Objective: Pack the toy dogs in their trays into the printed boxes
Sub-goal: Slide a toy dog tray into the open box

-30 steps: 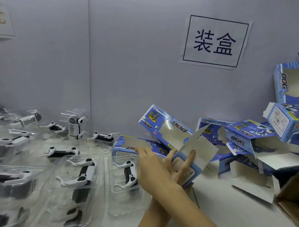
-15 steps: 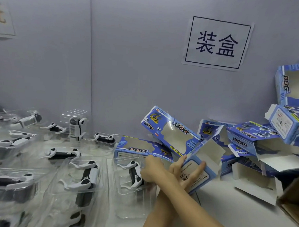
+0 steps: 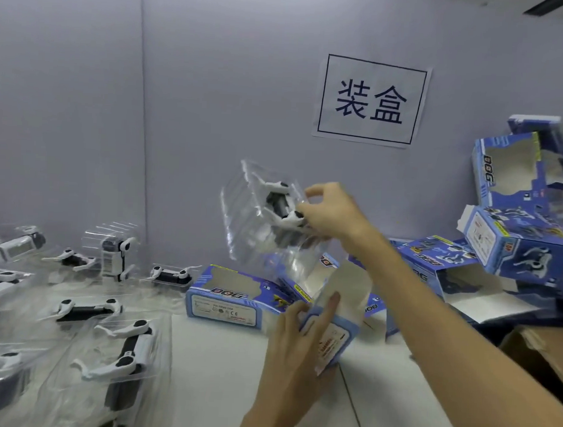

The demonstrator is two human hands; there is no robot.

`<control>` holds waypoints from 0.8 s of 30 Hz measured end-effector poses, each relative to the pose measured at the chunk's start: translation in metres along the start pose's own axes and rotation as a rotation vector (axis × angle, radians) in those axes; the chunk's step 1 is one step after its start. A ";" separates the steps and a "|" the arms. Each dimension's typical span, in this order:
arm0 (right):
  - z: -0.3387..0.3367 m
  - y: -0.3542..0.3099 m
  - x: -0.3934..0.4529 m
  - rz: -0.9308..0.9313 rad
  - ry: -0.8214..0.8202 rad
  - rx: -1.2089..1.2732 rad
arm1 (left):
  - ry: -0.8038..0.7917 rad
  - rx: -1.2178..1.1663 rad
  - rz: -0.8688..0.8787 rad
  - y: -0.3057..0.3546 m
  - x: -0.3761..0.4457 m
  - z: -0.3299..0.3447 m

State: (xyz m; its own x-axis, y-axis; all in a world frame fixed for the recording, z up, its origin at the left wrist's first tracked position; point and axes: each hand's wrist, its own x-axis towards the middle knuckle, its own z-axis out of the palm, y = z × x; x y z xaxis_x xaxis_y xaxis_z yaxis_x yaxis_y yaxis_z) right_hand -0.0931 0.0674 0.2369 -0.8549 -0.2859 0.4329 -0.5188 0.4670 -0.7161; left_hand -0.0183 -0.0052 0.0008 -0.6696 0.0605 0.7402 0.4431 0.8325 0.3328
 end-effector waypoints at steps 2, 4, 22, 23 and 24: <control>-0.022 0.003 0.002 -0.012 0.054 -0.004 | 0.154 0.090 -0.045 0.001 0.012 0.003; -0.040 0.008 0.007 -0.015 0.152 -0.013 | 0.051 0.024 -0.094 0.014 0.004 0.002; -0.067 0.129 -0.025 0.185 0.312 -0.119 | 0.086 -0.215 -0.008 0.021 0.005 -0.002; -0.066 0.136 -0.027 0.207 0.295 -0.076 | 0.081 -0.200 0.032 0.022 0.006 -0.002; -0.065 0.142 -0.030 0.233 0.274 -0.018 | 0.073 -0.181 0.071 0.022 0.006 -0.001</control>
State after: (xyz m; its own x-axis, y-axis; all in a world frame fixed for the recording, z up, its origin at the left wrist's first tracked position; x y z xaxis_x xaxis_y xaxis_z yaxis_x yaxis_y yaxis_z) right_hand -0.1412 0.1968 0.1585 -0.9178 0.0634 0.3919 -0.3082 0.5082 -0.8042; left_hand -0.0116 0.0131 0.0129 -0.5910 0.0699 0.8037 0.5920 0.7144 0.3732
